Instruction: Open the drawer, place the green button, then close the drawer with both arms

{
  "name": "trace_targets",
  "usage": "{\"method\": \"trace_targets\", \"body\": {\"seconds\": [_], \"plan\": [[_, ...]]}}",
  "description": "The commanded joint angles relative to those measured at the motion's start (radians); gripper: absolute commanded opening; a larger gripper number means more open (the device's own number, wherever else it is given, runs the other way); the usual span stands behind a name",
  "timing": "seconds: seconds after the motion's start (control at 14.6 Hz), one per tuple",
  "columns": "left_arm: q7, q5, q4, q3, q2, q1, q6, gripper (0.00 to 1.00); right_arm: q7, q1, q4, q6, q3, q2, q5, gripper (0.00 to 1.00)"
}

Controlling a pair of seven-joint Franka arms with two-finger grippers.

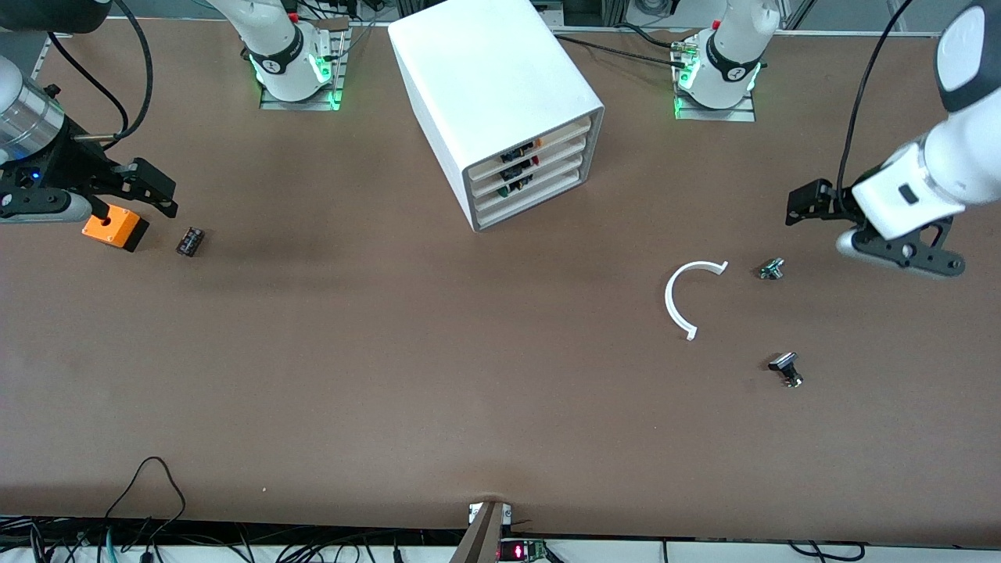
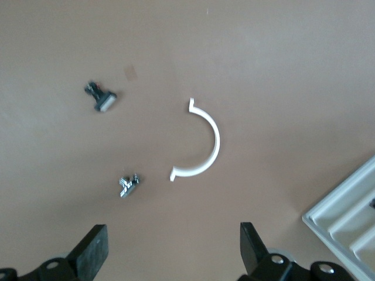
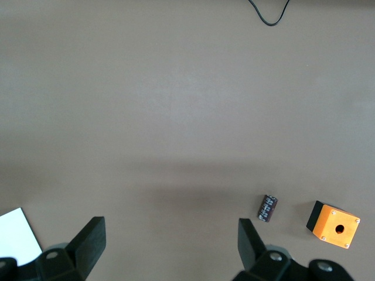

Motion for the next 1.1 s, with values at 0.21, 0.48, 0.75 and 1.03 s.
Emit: {"method": "trace_targets", "body": {"seconds": [0.21, 0.48, 0.75, 1.03], "plan": [[-0.083, -0.001, -0.19, 0.029, -0.16, -0.008, 0.124, 0.99, -0.016, -0.005, 0.011, -0.016, -0.001, -0.007, 0.017, 1.0], [-0.059, 0.035, -0.144, 0.028, -0.135, 0.009, 0.05, 0.99, -0.016, -0.005, 0.011, -0.016, -0.001, -0.007, 0.017, 1.0], [0.051, 0.036, -0.12, 0.029, -0.123, 0.05, -0.004, 0.99, -0.017, -0.005, 0.011, -0.016, -0.001, -0.007, 0.016, 1.0], [0.045, 0.029, -0.074, 0.028, -0.066, 0.092, 0.004, 0.99, -0.034, -0.005, 0.011, -0.018, -0.002, -0.007, 0.016, 1.0]]}}
